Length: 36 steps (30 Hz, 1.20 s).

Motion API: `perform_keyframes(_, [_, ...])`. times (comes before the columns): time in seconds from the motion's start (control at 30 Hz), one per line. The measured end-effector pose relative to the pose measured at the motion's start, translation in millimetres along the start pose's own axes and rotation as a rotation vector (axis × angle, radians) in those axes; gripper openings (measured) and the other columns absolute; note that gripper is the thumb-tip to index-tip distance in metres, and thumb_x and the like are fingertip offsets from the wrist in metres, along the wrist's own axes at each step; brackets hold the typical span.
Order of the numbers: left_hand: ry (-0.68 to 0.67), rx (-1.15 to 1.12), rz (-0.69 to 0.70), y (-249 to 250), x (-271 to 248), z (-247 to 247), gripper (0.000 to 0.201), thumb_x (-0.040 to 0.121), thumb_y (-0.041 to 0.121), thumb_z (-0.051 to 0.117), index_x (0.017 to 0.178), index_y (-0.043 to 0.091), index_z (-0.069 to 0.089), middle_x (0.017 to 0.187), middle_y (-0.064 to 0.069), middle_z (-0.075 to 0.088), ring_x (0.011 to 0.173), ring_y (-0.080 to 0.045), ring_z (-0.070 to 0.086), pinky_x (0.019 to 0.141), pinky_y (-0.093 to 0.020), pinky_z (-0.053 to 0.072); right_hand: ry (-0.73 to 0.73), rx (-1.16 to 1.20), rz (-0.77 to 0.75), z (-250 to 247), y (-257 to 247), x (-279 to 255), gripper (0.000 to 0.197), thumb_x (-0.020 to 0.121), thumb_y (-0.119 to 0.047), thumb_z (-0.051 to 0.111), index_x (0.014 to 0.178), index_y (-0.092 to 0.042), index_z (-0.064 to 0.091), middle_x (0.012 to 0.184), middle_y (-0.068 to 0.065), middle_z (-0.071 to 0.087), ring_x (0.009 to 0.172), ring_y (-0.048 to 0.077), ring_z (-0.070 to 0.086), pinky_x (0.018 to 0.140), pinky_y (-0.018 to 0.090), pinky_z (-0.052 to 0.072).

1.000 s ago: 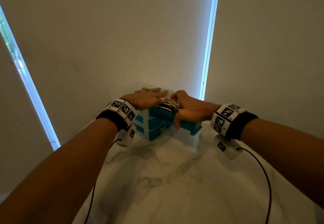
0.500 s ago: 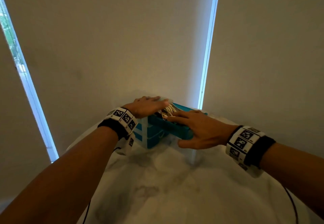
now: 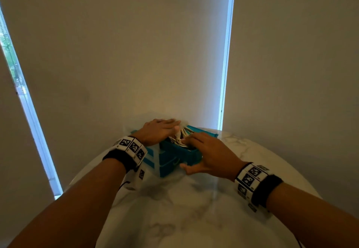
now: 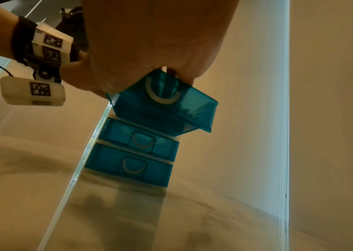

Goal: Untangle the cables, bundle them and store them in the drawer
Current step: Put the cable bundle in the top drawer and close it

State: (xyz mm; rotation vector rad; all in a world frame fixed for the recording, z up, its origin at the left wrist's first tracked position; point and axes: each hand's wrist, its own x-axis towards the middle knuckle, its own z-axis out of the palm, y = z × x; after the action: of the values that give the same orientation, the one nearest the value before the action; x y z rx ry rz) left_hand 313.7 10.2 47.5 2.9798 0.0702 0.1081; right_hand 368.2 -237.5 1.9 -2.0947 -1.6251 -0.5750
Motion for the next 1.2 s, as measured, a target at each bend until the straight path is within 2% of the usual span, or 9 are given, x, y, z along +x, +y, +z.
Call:
perform_keyframes(0.2, [-0.049,-0.063,0.018,-11,-7,-6,0.102,0.078,0.1,0.025,0.166,0.05,0.012,0.177,0.018,0.008,0.164,-0.021,0.007,0.131,-0.06,0.003,-0.051,0.164,0.025,7,-4,26,0.09,0.075,-0.076,0.079,0.145,-0.027,0.048,0.147,-0.008,0.043,0.129,0.012,0.045,0.108,0.031,0.052])
perform_keyframes(0.3, [-0.099,-0.064,0.031,-10,-7,-13,0.072,0.107,0.065,0.042,0.168,0.045,0.009,0.178,0.013,0.004,0.164,-0.023,0.002,0.132,-0.055,0.0,-0.034,0.142,-0.004,-3,5,11,0.081,0.081,-0.074,0.076,0.143,-0.028,0.053,0.146,-0.009,0.048,0.13,0.01,0.045,0.107,0.028,0.051])
perform_keyframes(0.47, [-0.201,-0.054,0.162,-4,4,-23,0.067,0.112,0.043,0.048,0.168,0.042,0.011,0.177,0.014,0.004,0.164,-0.016,-0.003,0.132,-0.053,-0.008,-0.001,-0.076,-0.032,2,1,-5,0.065,0.094,-0.073,0.055,0.129,-0.021,0.071,0.132,-0.006,0.066,0.116,0.014,0.061,0.091,0.035,0.059])
perform_keyframes(0.6, [-0.183,-0.131,0.187,6,7,-19,0.064,0.113,0.02,0.046,0.165,0.047,0.019,0.171,0.024,0.008,0.162,-0.008,-0.005,0.129,-0.055,-0.016,0.079,-0.069,0.072,13,-28,9,0.055,0.096,-0.061,0.065,0.14,-0.028,0.058,0.134,-0.004,0.068,0.115,0.016,0.066,0.091,0.032,0.059])
perform_keyframes(0.7, [-0.075,-0.101,0.137,4,5,-8,0.058,0.117,0.022,0.037,0.167,0.044,0.016,0.172,0.019,-0.001,0.161,-0.015,-0.008,0.129,-0.046,-0.011,0.059,0.082,0.111,2,-20,14,0.055,0.098,-0.043,0.073,0.145,-0.03,0.049,0.143,-0.004,0.059,0.123,0.013,0.058,0.101,0.032,0.055])
perform_keyframes(0.83, [0.009,-0.187,0.001,-1,8,7,0.057,0.118,0.039,0.023,0.171,0.024,0.01,0.179,-0.001,-0.003,0.164,-0.019,-0.008,0.128,-0.032,-0.009,-0.037,-0.18,0.095,4,-3,18,0.06,0.105,-0.056,0.053,0.155,-0.024,0.046,0.153,-0.001,0.051,0.138,0.02,0.045,0.118,0.042,0.041])
perform_keyframes(0.97, [-0.093,-0.37,-0.051,-13,6,-6,0.062,0.115,0.033,0.042,0.17,0.033,0.014,0.179,0.006,0.002,0.164,-0.022,-0.01,0.13,-0.049,-0.009,-0.109,-0.212,0.073,5,4,25,0.06,0.106,-0.062,0.044,0.153,-0.027,0.053,0.149,-0.001,0.049,0.135,0.021,0.042,0.112,0.04,0.041])
perform_keyframes(1.1, [-0.11,-0.256,-0.051,-25,2,-19,0.068,0.109,0.034,0.059,0.167,0.042,0.024,0.176,-0.004,0.022,0.161,-0.03,0.021,0.131,-0.05,0.016,-0.193,-0.168,0.129,-1,10,34,0.061,0.103,-0.067,0.048,0.153,-0.032,0.055,0.153,0.0,0.032,0.134,0.023,0.038,0.115,0.043,0.042])
perform_keyframes(1.2, [0.001,-0.159,-0.079,-10,2,-22,0.063,0.106,0.03,0.064,0.163,0.04,0.037,0.161,-0.008,0.048,0.137,-0.029,0.052,0.116,-0.04,0.039,-0.192,-0.181,0.139,-3,15,39,0.06,0.101,-0.068,0.051,0.149,-0.032,0.06,0.164,0.001,0.024,0.151,0.028,0.021,0.123,0.049,0.034])
